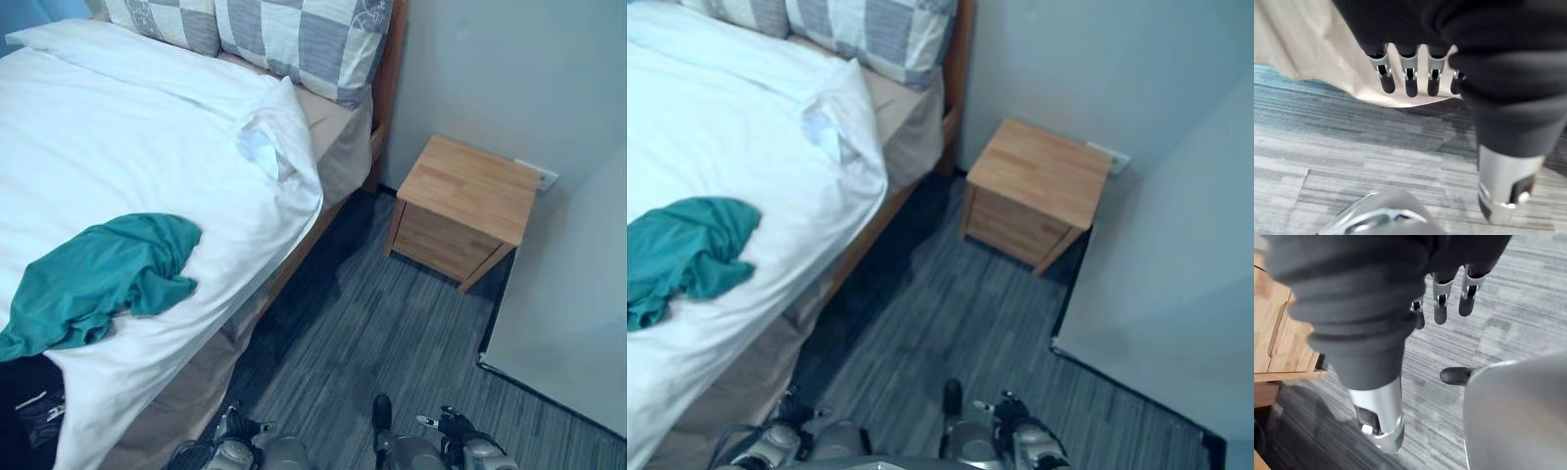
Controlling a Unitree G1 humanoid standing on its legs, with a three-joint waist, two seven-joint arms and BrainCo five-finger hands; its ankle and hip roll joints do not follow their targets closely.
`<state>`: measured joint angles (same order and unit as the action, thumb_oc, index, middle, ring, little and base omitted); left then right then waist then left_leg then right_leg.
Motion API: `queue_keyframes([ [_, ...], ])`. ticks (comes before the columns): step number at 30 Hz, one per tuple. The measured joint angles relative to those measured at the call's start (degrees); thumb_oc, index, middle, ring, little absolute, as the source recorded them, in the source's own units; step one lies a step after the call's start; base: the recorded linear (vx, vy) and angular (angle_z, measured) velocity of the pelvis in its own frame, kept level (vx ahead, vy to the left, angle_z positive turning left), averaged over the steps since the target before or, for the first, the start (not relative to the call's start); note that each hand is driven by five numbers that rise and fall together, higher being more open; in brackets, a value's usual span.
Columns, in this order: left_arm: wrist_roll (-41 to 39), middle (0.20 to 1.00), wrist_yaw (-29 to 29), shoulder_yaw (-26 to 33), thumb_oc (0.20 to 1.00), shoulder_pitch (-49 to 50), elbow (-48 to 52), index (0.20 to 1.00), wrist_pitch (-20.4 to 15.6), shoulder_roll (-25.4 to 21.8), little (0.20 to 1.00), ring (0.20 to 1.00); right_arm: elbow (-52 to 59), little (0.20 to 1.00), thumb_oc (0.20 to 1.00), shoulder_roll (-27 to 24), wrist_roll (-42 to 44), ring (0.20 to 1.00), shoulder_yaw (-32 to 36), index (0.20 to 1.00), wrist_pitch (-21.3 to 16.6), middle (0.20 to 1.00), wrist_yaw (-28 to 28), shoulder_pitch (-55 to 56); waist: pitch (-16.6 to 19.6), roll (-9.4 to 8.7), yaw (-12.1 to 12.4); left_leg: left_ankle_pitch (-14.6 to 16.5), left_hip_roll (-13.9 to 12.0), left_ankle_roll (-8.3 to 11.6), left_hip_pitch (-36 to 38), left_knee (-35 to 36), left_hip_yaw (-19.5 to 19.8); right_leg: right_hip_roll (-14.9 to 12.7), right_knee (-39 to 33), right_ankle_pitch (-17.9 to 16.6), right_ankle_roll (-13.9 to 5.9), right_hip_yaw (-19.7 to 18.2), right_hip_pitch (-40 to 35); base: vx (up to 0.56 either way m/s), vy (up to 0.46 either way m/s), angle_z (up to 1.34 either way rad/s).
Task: Tidy up the quilt and then pick up the clothes from the bed and put them into the laundry hamper.
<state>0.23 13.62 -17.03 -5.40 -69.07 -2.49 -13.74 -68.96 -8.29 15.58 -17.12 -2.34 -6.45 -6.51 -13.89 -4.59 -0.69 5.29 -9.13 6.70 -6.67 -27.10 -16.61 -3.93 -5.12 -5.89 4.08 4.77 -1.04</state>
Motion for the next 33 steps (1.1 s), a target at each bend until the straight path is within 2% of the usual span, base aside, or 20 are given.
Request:
queue_keyframes([
  [1,0.01,1.000,-0.01,-0.03,1.000,-0.06,0.06,1.000,0.02,0.25,1.000,1.000,0.04,1.000,1.000,-0.39,-0.09,1.000,-0.57,1.000,-0.02,1.000,-0.11,-0.11,-0.25,-0.19,-0.59,-0.38,0.13,-0.29,-0.22,3.88,-1.00,0.35,-0.01,0.56,-0.85,0.56,-0.55,0.31,-0.027,-0.03],
  [2,0.03,1.000,-0.03,-0.06,1.000,-0.36,0.75,1.000,-0.02,0.31,1.000,1.000,0.29,1.000,1.000,-0.90,-1.23,1.000,-1.31,1.000,-0.02,1.000,-0.32,-0.47,-0.67,1.46,-0.60,-1.51,0.99,-1.64,-0.65,8.80,-2.40,0.42,-0.02,1.67,-0.81,0.98,-1.83,0.28,-0.020,0.16],
  [3,0.03,1.000,-0.13,-0.05,1.000,-0.62,0.92,1.000,-0.15,0.81,1.000,1.000,0.12,1.000,1.000,-1.19,-1.87,1.000,-1.48,1.000,0.12,1.000,-0.30,-0.76,-1.20,1.49,-0.40,-3.31,3.48,-2.17,-1.20,14.95,-4.31,0.42,-0.04,2.97,-1.75,1.62,-2.90,0.34,-0.009,0.31],
  [4,0.03,1.000,-0.31,0.03,1.000,-0.98,0.85,1.000,-0.12,2.58,1.000,1.000,-0.03,1.000,1.000,-1.78,-2.16,1.000,-1.89,1.000,0.11,1.000,-0.28,-0.74,-0.75,2.60,-0.73,-7.62,6.02,-2.30,-1.15,23.98,-7.26,0.66,-0.04,4.33,-2.46,3.40,-4.23,0.34,0.005,0.43],
  [5,0.02,1.000,-0.43,0.02,1.000,-1.21,0.87,1.000,-0.04,2.81,1.000,1.000,-0.10,1.000,1.000,-2.02,-2.31,1.000,-1.88,1.000,0.07,1.000,-0.34,-0.56,-0.57,3.39,-0.83,-10.05,6.38,-2.51,-1.19,26.37,-9.44,1.33,-0.01,4.70,-3.22,4.44,-4.97,0.24,0.011,0.48],
  [7,0.02,1.000,-1.12,0.83,1.000,-1.01,1.16,1.000,-0.11,3.15,1.000,1.000,-1.34,1.000,1.000,-1.84,-4.45,1.000,-1.94,1.000,0.08,1.000,-0.38,-0.40,-0.28,4.23,-0.31,-11.61,6.84,-5.89,1.08,28.64,-9.17,3.05,0.12,7.00,-4.53,4.86,-8.34,0.17,-0.013,0.14],
  [8,0.02,1.000,-1.55,1.92,1.000,0.33,0.15,1.000,0.09,3.67,1.000,1.000,-2.04,1.000,1.000,-1.68,-4.52,1.000,-1.48,1.000,-0.23,1.000,-0.38,0.40,1.28,5.48,0.38,-11.37,6.55,-8.37,5.30,32.05,-7.68,5.07,2.80,8.60,-6.76,4.69,-9.99,0.14,-0.021,-0.08],
  [11,0.06,1.000,-2.24,1.14,1.000,1.24,-0.62,1.000,0.06,3.70,1.000,1.000,-0.57,1.000,1.000,-1.00,-4.30,1.000,-0.93,1.000,-0.53,1.000,-0.77,0.00,1.29,5.90,-0.89,-11.06,4.19,-11.24,7.01,32.06,-6.30,4.70,22.59,12.79,-10.42,7.65,-1.31,0.16,-0.097,-0.05],
  [12,0.62,1.000,-2.05,0.82,1.000,0.47,-1.89,1.000,0.22,2.57,1.000,1.000,1.92,1.000,1.000,-0.58,-4.03,1.000,-1.16,1.000,-1.14,1.000,-0.79,-0.86,0.25,4.91,-1.11,-10.53,4.46,-10.31,8.09,31.72,-6.11,2.71,40.21,12.33,-13.67,5.33,7.62,0.23,-0.155,0.09],
  [13,0.69,1.000,-2.03,0.23,1.000,-0.03,-2.20,1.000,0.41,2.20,1.000,1.000,3.39,1.000,1.000,-0.08,-4.15,1.000,-1.26,1.000,-1.34,1.000,-0.87,-0.68,0.27,4.28,-1.44,-10.32,4.70,-9.97,8.36,31.73,-5.72,2.01,42.00,12.65,-13.74,3.24,10.93,0.30,-0.223,0.20],
  [17,1.08,1.000,-2.51,-1.05,1.000,-1.46,-1.60,1.000,-0.64,1.76,1.000,1.000,0.39,1.000,1.000,-2.31,-4.10,1.000,0.65,1.000,-2.28,1.000,1.61,0.05,0.25,2.77,-0.62,-7.59,7.73,-8.01,10.28,32.14,0.51,-2.42,24.50,13.39,-11.38,-1.92,11.50,0.30,-0.231,0.99],
  [19,1.08,1.000,-2.72,-0.66,1.000,-2.38,-1.93,1.000,-0.85,2.36,1.000,1.000,0.12,1.000,1.000,-2.55,-3.83,1.000,1.33,1.000,-2.56,1.000,1.96,-0.23,-0.05,3.15,-1.38,-6.90,8.95,-9.12,9.88,32.02,4.96,-4.14,7.17,9.48,-11.78,-12.03,9.27,0.23,-0.287,0.96],
  [22,1.10,1.000,-2.92,-1.06,1.000,-2.73,-1.70,1.000,-0.89,2.64,1.000,1.000,1.75,1.000,1.000,-3.09,-2.36,1.000,1.53,1.000,-2.68,1.000,1.77,0.20,-0.59,4.15,-2.99,-6.87,8.41,-7.18,9.32,31.27,13.15,-5.94,0.00,2.93,-11.51,-23.52,6.97,0.13,-0.582,1.43],
  [25,2.54,1.000,-2.31,-1.19,1.000,-3.27,-3.34,1.000,-1.06,1.22,1.000,1.000,3.37,1.000,1.000,-2.03,-1.87,1.000,-0.29,1.000,-2.11,1.000,1.60,0.73,-0.33,2.41,-1.85,-6.37,5.82,-2.86,8.85,32.00,15.45,-6.66,0.08,-1.99,-11.86,-9.47,6.17,0.09,-0.554,1.20],
  [27,2.94,1.000,-2.36,-0.18,1.000,-0.76,-2.22,1.000,-1.24,1.66,1.000,1.000,3.82,1.000,1.000,-2.03,-1.77,1.000,0.20,1.000,-2.29,1.000,1.56,-0.68,-0.70,3.02,-0.63,-5.29,0.59,-2.42,9.40,31.51,11.61,-2.46,0.26,-2.74,-8.96,-7.54,5.67,0.02,-0.560,0.53],
  [28,2.97,1.000,-2.33,-0.70,1.000,-0.21,-1.74,1.000,-0.96,2.30,1.000,1.000,4.34,1.000,1.000,-2.98,-1.57,1.000,-0.95,1.000,-2.36,1.000,1.41,-0.45,-0.73,4.27,-0.83,-8.93,-2.56,-0.35,6.58,25.87,10.76,-0.32,0.38,-2.46,-7.03,-4.64,4.66,-0.01,-0.424,0.60],
  [29,2.99,1.000,-2.25,-1.25,1.000,-1.24,-0.99,1.000,-0.85,2.06,1.000,1.000,4.97,1.000,1.000,-3.41,-1.54,1.000,-0.95,1.000,-2.48,1.000,1.43,0.08,-1.19,3.42,-0.71,-10.03,-2.79,0.26,4.62,22.82,10.08,-0.38,0.37,-2.34,-6.00,-2.87,4.39,0.00,-0.324,0.93],
  [31,3.57,1.000,-1.35,-1.35,1.000,-3.64,0.11,1.000,-0.56,0.84,1.000,1.000,4.69,1.000,1.000,-2.86,-1.38,1.000,-0.64,1.000,-2.18,1.000,0.95,-0.30,-2.86,0.66,-1.13,-9.30,-3.65,1.20,2.83,19.65,2.68,-1.07,0.42,-1.64,-4.42,0.61,2.04,0.02,-0.149,1.04],
  [32,3.49,1.000,-1.22,-2.62,1.000,-4.82,0.16,1.000,-0.16,1.07,1.000,1.000,4.74,1.000,1.000,-3.62,-0.83,1.000,0.80,1.000,-2.25,1.000,0.29,0.76,-3.11,0.24,-2.81,-8.83,-3.71,0.65,1.99,16.52,-6.67,-0.92,0.37,0.04,-3.11,3.33,-0.06,0.00,-0.070,0.88],
  [33,3.40,1.000,-2.13,-5.87,1.000,-4.64,5.30,1.000,-0.62,1.89,1.000,1.000,3.75,1.000,1.000,-4.91,0.36,1.000,1.58,1.000,-2.52,1.000,0.01,-0.82,-3.87,0.06,-3.90,-5.55,0.00,-2.05,0.24,13.92,-9.55,-1.68,0.05,1.17,-3.61,2.89,0.60,0.09,-0.027,0.56],
])
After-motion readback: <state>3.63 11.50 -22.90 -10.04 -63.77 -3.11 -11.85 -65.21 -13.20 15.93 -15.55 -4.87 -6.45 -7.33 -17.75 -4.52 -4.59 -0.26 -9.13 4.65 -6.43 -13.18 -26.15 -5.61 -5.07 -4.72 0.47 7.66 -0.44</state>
